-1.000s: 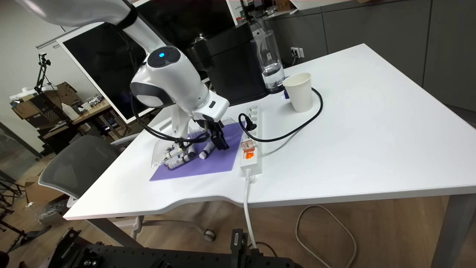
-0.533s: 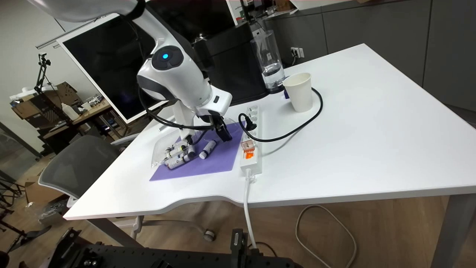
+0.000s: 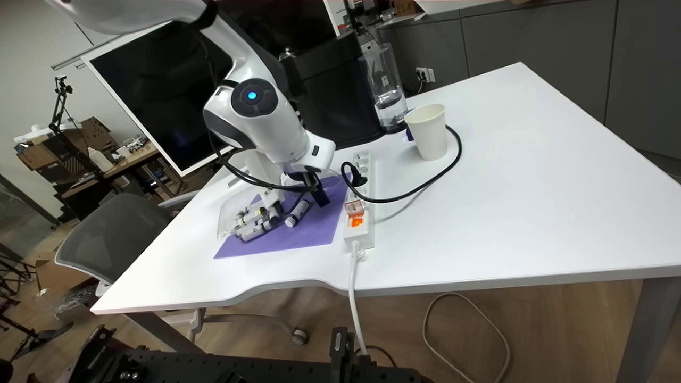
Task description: Close the pack containing bottles on the table
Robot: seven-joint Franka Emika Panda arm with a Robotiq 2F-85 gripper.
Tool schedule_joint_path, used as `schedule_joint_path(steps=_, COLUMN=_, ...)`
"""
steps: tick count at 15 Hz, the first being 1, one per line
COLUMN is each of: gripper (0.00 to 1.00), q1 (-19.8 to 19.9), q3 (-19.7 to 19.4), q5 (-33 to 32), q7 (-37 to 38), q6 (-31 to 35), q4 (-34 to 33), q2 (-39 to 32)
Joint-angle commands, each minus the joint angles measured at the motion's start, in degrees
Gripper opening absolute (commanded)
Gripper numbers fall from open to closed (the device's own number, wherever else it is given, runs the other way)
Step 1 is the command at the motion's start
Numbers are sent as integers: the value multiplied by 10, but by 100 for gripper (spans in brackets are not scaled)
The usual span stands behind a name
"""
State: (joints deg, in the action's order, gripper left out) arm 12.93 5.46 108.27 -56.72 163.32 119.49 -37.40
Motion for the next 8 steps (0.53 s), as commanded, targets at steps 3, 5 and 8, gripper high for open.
schedule_joint_path(steps=3, gripper=100, q1=0, q3=0, q5=43, q7=-132, q6=-61, q4=28, q2=36)
schedule_joint_path(steps=5, gripper=100, q1=-3, q3=0, q5=64, q7=-180, q6=-69, q4=43, q2=53)
schedule_joint_path(steps=8, gripper=100, q1=-18, q3=-2, q5=108, q7=-269, q6=-63, q4=73, q2=89)
